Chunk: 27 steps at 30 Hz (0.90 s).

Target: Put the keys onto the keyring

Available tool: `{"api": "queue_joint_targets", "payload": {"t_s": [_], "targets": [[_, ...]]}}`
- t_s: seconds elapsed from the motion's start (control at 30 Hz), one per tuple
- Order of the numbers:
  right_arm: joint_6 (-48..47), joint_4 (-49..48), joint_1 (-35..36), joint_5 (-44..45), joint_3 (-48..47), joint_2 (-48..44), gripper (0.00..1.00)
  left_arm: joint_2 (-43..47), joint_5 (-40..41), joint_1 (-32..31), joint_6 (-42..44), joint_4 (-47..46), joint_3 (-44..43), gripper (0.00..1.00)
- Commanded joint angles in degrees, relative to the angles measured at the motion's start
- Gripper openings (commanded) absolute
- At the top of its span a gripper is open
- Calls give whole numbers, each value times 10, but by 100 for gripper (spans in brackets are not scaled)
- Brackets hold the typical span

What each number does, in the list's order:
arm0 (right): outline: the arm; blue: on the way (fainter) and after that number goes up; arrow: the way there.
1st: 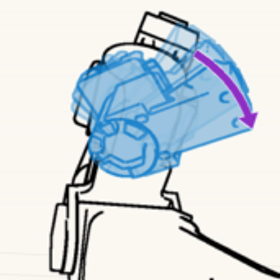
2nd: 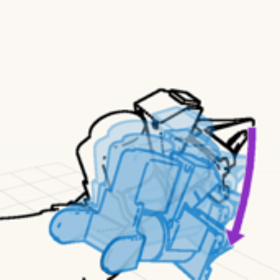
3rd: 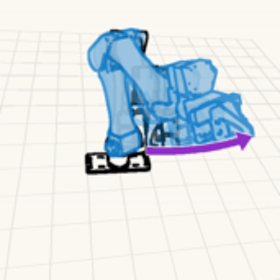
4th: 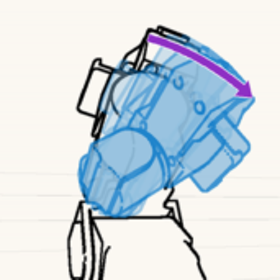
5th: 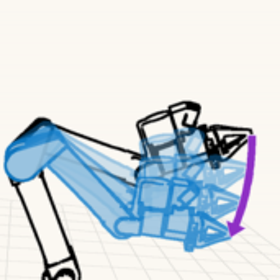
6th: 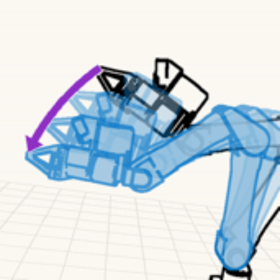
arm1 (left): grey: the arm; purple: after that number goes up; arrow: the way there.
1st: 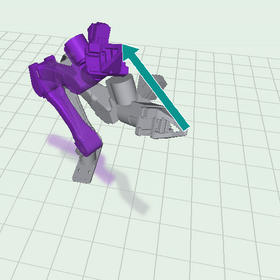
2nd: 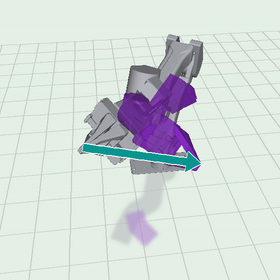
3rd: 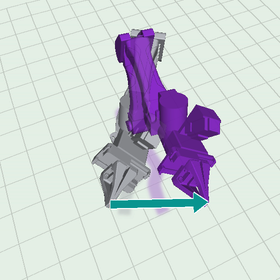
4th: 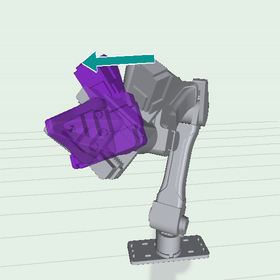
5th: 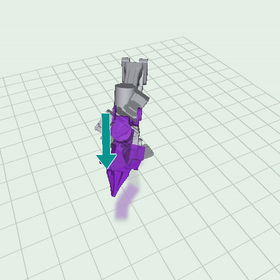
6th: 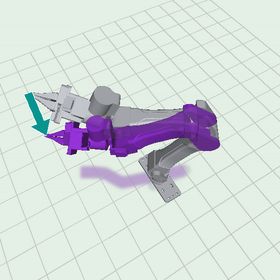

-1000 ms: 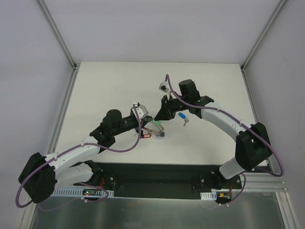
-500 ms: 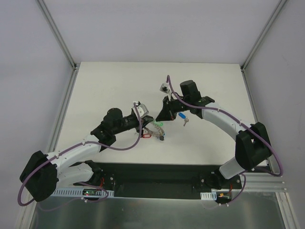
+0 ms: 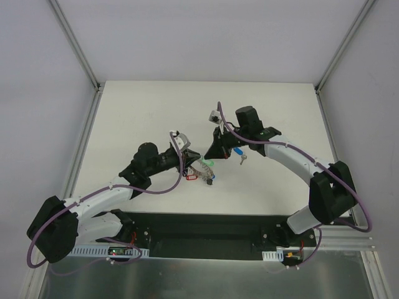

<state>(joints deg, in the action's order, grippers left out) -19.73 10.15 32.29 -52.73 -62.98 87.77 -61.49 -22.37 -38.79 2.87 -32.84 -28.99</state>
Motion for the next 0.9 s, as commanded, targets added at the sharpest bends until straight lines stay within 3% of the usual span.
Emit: {"api": "queue_joint_targets", "payload": {"t_s": [0.0,0.27,0.4,0.67,0.87], "targets": [[-38,72,1,25,6,-23,1,23,21,35,-61,-146,11,0],[-34,83,6,48,5,-49,1,14,6,42,-80,-163,20,0],[-58,111,14,66,-11,-52,1,15,-17,43,-41,-107,6,0],[-80,151,23,100,-38,-51,1,41,-101,67,92,76,-65,48],[-66,152,32,119,-47,-59,1,39,-123,50,60,114,-85,54]]}}
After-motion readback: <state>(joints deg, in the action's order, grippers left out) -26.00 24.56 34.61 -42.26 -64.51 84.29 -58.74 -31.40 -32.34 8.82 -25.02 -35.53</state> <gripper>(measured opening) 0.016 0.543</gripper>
